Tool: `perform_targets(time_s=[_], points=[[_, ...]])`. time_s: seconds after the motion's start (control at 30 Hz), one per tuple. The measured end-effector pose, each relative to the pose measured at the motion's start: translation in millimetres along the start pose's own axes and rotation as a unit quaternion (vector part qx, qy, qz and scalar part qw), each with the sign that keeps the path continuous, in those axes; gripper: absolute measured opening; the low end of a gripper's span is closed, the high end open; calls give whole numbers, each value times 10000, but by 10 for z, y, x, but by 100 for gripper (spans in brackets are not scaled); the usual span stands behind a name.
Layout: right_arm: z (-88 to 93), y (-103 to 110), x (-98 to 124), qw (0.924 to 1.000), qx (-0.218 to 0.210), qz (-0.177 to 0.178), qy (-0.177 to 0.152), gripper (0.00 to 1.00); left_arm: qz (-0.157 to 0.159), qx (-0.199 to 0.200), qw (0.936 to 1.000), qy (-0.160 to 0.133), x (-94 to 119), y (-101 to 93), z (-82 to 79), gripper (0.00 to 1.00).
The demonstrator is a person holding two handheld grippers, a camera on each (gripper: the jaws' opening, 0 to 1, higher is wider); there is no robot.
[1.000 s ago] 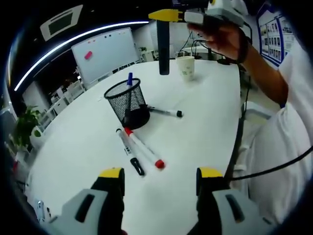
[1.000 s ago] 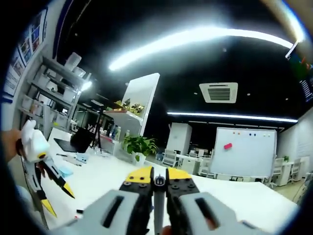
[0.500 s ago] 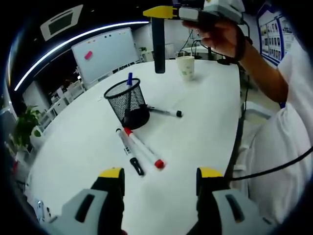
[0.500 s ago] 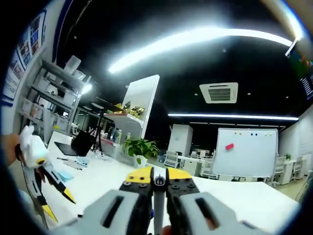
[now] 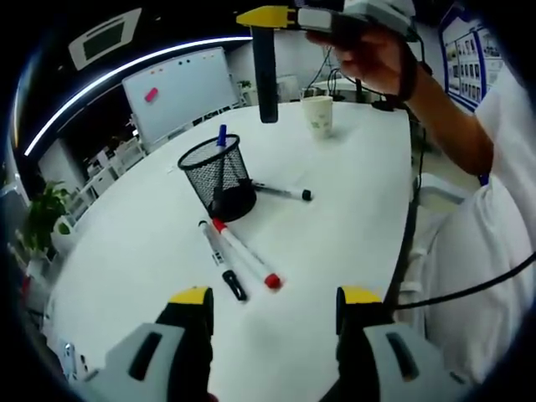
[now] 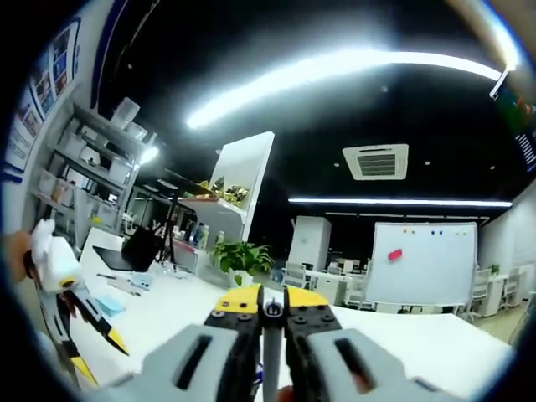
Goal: Place the scattered laser pointers and whiteboard markers into the pen holder and stack the scattered paper cups together
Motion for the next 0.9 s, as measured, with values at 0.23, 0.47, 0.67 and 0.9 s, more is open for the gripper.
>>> perform_targets(time_s=[0.23,0.47,0.67,0.9], points=[[-23,18,-36,10000,-70,-4,-28,10,15,-23,10000,20,7,-16,-1,60],[-46,9,-61,10000,-6,-2,-15,10,2,-16,10000,3,6,11,-20,60],[-81,5,-88,9999,-91,4,-86,10,-1,-48,10000,-5,14,34,-36,60],[-80,-1,-149,9996,-247,-82,-69,10,18,-61,10000,11,16,27,-29,60]])
Point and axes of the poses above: the point that each gripper's makers call its tool centre point, and the gripper's own axes: x roughly backward along the fingers, y roughly to its left, z roughly out of its underside, the point moved 9 cm from there along x, roughly backward along the fingers, and after that the axes turned 15 degrees about y, right-handed, at the moved point
